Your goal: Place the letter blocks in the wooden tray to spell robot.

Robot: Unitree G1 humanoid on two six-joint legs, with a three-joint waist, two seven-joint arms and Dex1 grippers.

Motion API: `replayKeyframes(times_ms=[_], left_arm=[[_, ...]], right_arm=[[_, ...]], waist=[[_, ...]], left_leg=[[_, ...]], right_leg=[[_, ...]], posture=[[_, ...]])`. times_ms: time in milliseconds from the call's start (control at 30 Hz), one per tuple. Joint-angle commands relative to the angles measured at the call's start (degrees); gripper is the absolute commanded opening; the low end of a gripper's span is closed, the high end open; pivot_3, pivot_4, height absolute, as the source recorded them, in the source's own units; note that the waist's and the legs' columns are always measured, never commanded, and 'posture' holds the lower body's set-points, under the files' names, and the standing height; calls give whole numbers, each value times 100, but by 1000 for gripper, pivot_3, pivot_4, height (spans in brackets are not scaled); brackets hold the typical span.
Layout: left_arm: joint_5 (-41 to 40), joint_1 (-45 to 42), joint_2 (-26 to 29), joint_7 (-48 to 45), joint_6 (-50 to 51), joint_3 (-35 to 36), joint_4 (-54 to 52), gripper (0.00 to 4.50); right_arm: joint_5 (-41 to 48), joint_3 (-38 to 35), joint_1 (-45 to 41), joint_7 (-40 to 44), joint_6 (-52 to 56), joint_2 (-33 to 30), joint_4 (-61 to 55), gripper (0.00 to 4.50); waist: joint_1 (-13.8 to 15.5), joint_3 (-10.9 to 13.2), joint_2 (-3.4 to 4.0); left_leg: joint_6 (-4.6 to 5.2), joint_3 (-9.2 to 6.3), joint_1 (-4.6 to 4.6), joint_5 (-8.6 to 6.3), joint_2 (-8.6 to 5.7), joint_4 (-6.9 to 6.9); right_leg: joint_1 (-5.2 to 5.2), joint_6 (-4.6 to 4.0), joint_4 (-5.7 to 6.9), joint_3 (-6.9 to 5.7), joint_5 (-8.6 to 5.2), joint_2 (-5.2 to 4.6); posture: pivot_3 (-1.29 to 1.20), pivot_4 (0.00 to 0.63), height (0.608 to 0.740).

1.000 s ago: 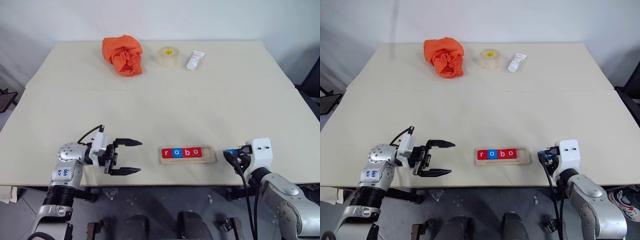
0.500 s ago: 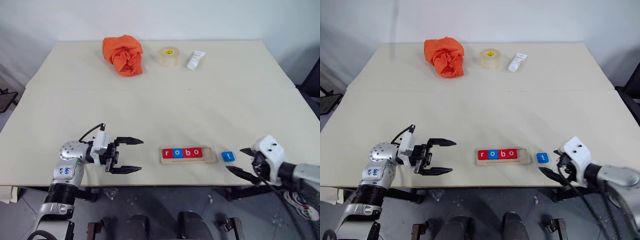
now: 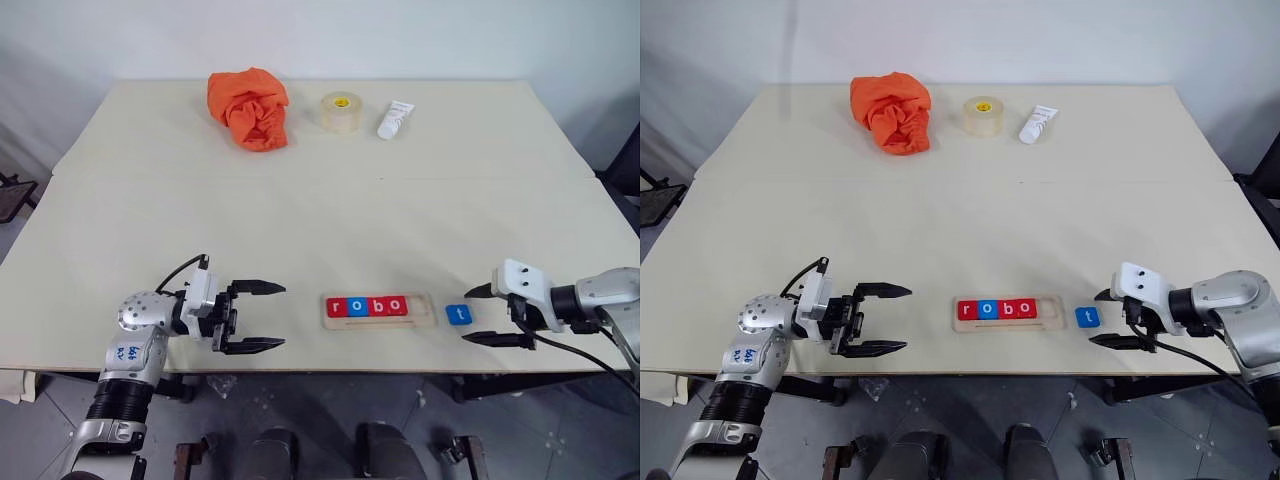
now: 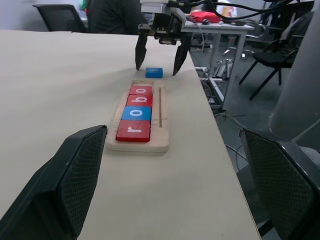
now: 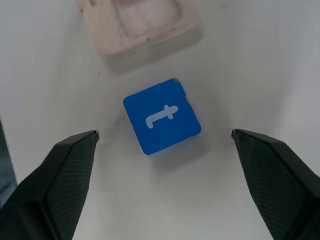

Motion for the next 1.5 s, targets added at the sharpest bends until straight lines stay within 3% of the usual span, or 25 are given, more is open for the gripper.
replayKeyframes(times_ms=[33,100,333,567,800,1000,1500], left_arm=[[-140,144,98,112,30,167,-345,4500],[-151,198,118,150,44,187,-403,4500],[-153,244,106,217,55,200,-471,4500],[-126,202,42,247,10,154,-403,4500],[-87,127,-64,242,-48,105,-333,4500],[-101,220,-76,279,-62,129,-430,4500],[-136,409,-25,383,-35,161,-620,4500]], right_arm=[[-82,148,-286,242,-132,164,234,4286],[-77,174,-375,321,-140,230,264,3869],[-107,143,-446,308,67,293,63,1496],[91,73,-1058,281,789,333,-566,1456],[246,465,-1458,424,1562,567,-1320,1456],[-16,847,-1489,575,1275,591,-1088,1456],[-366,1017,-1723,774,640,737,-268,1456]], waist=[[-3,0,0],[-6,0,0],[-1,0,1],[-28,3,7],[37,3,7],[28,3,7],[-1,3,7]], left_leg=[[0,0,0,0,0,0],[-1,0,0,0,2,3],[-4,-2,-1,-1,2,2],[-4,4,-2,-1,2,2],[-10,-16,-8,-4,5,3],[-3,-20,-24,-8,-3,4],[-4,-18,-24,-7,0,7]], right_leg=[[2,-1,-4,-3,0,-1],[3,-3,-6,-8,2,-1],[2,-4,-5,-20,3,-5],[-2,-5,-5,-26,3,-9],[0,-12,-5,-54,7,-13],[-3,-4,-28,-71,11,-20],[-3,-4,-27,-75,12,-18]], posture=[[0,150,740],[0,150,740],[0,150,740],[0,150,740],[0,150,740],[0,150,740],[0,150,740]])
